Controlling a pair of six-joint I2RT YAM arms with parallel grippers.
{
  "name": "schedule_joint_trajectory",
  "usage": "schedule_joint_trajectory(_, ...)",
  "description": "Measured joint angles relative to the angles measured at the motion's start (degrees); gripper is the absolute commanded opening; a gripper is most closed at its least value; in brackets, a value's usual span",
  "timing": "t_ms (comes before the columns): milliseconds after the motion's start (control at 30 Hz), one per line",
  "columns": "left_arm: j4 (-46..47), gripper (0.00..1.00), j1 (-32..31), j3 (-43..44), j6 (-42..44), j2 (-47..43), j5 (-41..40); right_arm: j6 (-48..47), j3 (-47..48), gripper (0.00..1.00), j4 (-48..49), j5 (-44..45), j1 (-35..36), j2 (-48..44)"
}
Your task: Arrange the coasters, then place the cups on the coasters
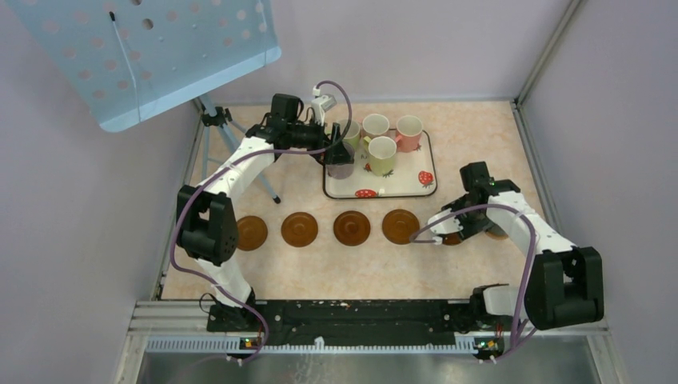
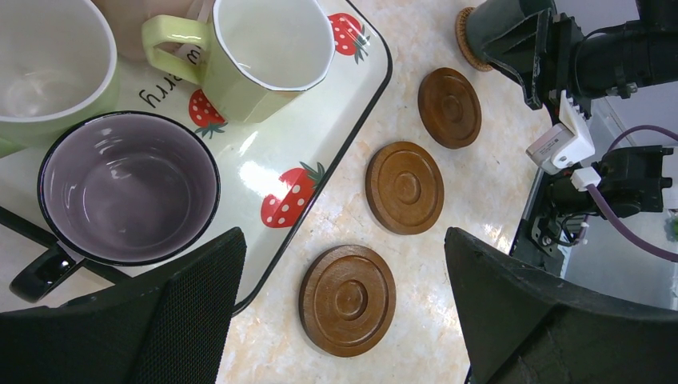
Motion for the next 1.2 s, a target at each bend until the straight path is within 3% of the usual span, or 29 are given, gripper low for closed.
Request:
schedule_joint_trajectory(233, 0.0, 0.99, 0.0, 0.0, 0.0, 0.0, 0.1, -1.9, 0.0, 0.60, -0.2, 0.5, 0.0, -0.2)
schedule_joint_trajectory(300, 0.0, 0.99, 0.0, 0.0, 0.0, 0.0, 0.2, -2.1, 0.0, 0.74, -0.3, 0.6, 0.0, -0.6)
schedule_joint_trajectory(333, 0.0, 0.99, 0.0, 0.0, 0.0, 0.0, 0.2, -2.3, 0.0, 0.75, -0.4, 0.7, 0.0, -0.7)
schedule_joint_trajectory(867, 0.1, 0.99, 0.0, 0.0, 0.1, 0.0, -0.4, -3.3, 0.7, 0.78, -3.1, -2.7, -0.2, -3.2)
schedule_joint_trajectory(1033, -1.2, 0.99, 0.0, 0.3, 1.5, 0.0, -3.3, 5.7, 10.3, 0.81, -4.5, -10.4, -0.2, -1.1)
schedule_joint_trajectory(1200, -5.6, 0.99, 0.0, 5.4, 6.1, 1.6, -7.3, 22.1, 27.3, 0.81, -4.6, -17.7, -0.1, 8.2)
